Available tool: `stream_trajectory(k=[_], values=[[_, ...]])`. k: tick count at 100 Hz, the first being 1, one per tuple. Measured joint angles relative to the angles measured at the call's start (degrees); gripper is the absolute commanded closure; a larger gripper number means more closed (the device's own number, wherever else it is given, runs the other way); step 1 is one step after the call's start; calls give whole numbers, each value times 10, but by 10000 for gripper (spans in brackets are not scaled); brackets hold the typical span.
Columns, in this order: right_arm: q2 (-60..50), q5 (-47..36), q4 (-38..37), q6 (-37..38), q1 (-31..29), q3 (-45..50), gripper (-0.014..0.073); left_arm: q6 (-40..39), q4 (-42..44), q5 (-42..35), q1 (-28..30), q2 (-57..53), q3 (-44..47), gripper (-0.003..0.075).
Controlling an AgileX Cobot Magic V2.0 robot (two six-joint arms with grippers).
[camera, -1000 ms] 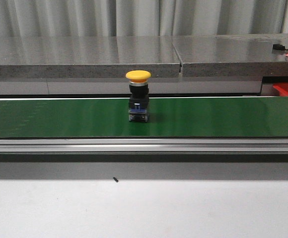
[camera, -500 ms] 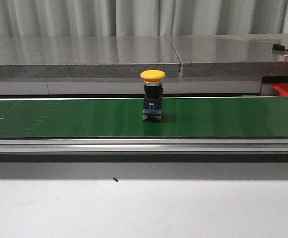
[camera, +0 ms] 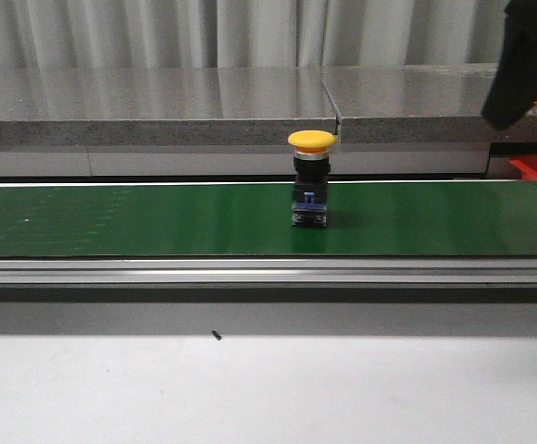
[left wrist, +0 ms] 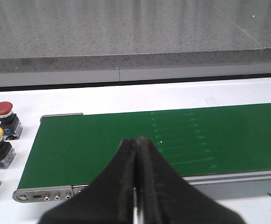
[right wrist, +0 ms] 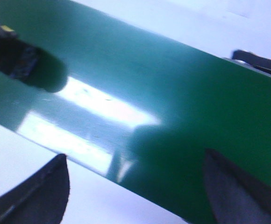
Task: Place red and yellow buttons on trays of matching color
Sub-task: 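Grasp the second yellow button on the belt with the right gripper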
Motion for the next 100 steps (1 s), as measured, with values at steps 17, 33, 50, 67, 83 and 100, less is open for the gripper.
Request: stream_trajectory(k=[17,33,50,67,83,100], values=[[14,-19,1,-2,61,0,11,0,0,0,0,0,0,741],[51,-21,1,-2,88,-11,11,0,0,0,0,0,0,741],[90,-21,1,-3,113,-44,11,0,0,0,0,0,0,741],[131,-20,2,-3,129,-85,11,0,0,0,0,0,0,741],[164,-16,2,-3,131,-124,13,0,0,0,0,0,0,741],[192,-3,2,-3,131,-156,113,0,0,0,0,0,0,741]])
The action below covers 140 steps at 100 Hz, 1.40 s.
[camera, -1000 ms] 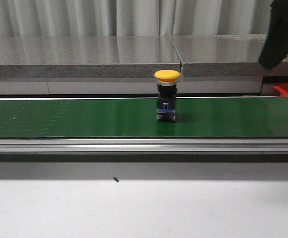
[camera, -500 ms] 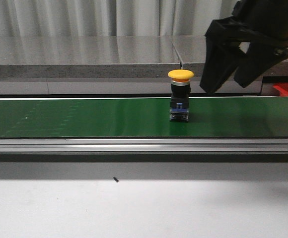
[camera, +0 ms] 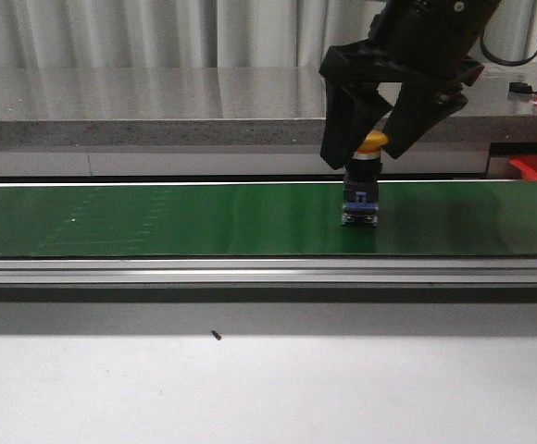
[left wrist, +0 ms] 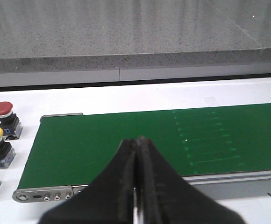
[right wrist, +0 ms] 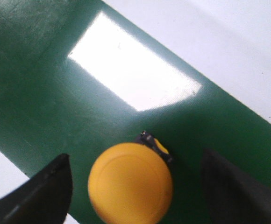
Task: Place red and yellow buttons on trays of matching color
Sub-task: 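Grasp the second yellow button on the belt with the right gripper, then lower the second yellow button into the yellow tray, open right gripper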
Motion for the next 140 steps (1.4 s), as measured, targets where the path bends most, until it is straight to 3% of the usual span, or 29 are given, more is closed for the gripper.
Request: stream_trajectory(k=[13,20,50,68,89,124,140], values=[[15,13,0,2,0,-9,347,0,0,0,0,0,0,741],[15,19,-3,4,0,-11,424,0,0,0,0,0,0,741],[15,78,-4,5,-1,-42,432,0,0,0,0,0,0,741],[-27,111,-4,25,-37,-50,432,0,0,0,0,0,0,741],[-86,161,-4,35,-150,-51,432,0,0,0,0,0,0,741],[-117,171,-7,59,-428,-51,432,0,0,0,0,0,0,741],[-95,155,-7,76,-526,-51,432,0,0,0,0,0,0,741]])
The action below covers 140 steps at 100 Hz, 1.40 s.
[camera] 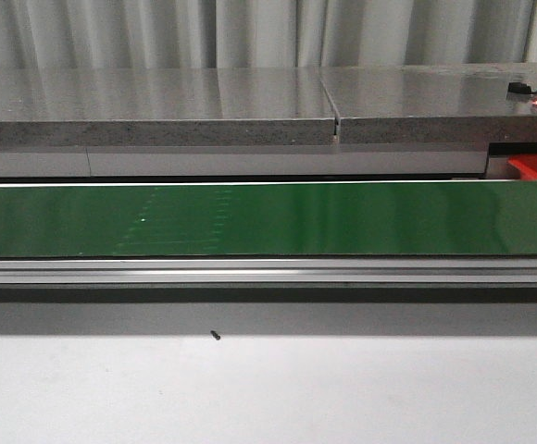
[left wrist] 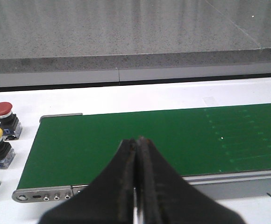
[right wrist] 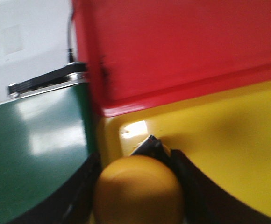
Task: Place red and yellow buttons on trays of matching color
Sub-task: 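Lower the second yellow button into the yellow tray, open right gripper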
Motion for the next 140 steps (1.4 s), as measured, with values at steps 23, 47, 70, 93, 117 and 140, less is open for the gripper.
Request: stream_trajectory(k=[23,47,70,93,117,140], values=[[33,-38,-3,30,-62,0,432,0,0,0,0,0,0,741],[90,-38,1,31,-63,0,432,0,0,0,0,0,0,741],[112,-75,6,32,-63,37,432,0,0,0,0,0,0,741],[112,-140,7,32,-63,101,432,0,0,0,0,0,0,741],[115,-167,33,22,-63,120,432,0,0,0,0,0,0,741],[124,-171,55,3,-63,121,432,0,0,0,0,0,0,741]])
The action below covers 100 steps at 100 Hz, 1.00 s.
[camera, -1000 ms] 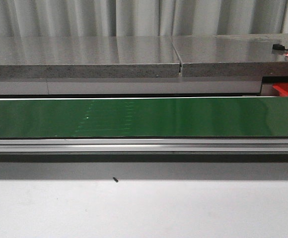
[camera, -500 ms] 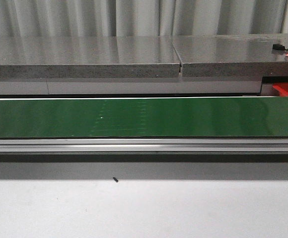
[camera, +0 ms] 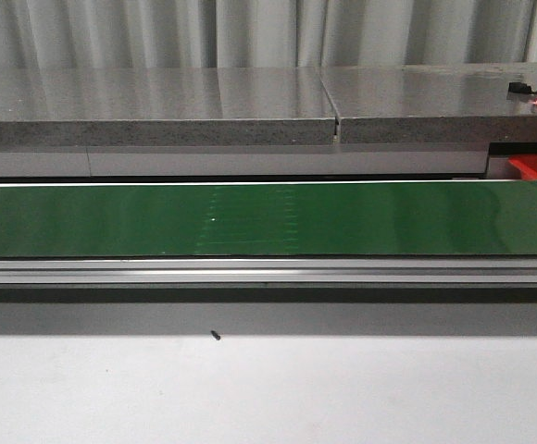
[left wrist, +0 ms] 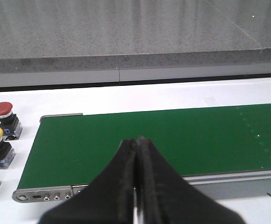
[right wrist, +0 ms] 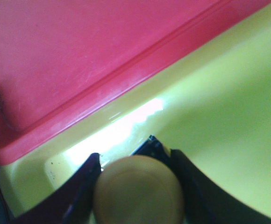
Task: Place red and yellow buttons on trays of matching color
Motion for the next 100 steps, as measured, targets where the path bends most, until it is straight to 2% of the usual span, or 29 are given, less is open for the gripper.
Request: stream_trajectory(k=[70,79,100], values=[[29,-11,3,-19,16,0,414,0,0,0,0,0,0,741],[29,-11,3,-20,16,0,359,0,0,0,0,0,0,741],[29,-11,4,-21,16,0,150,0,0,0,0,0,0,741]])
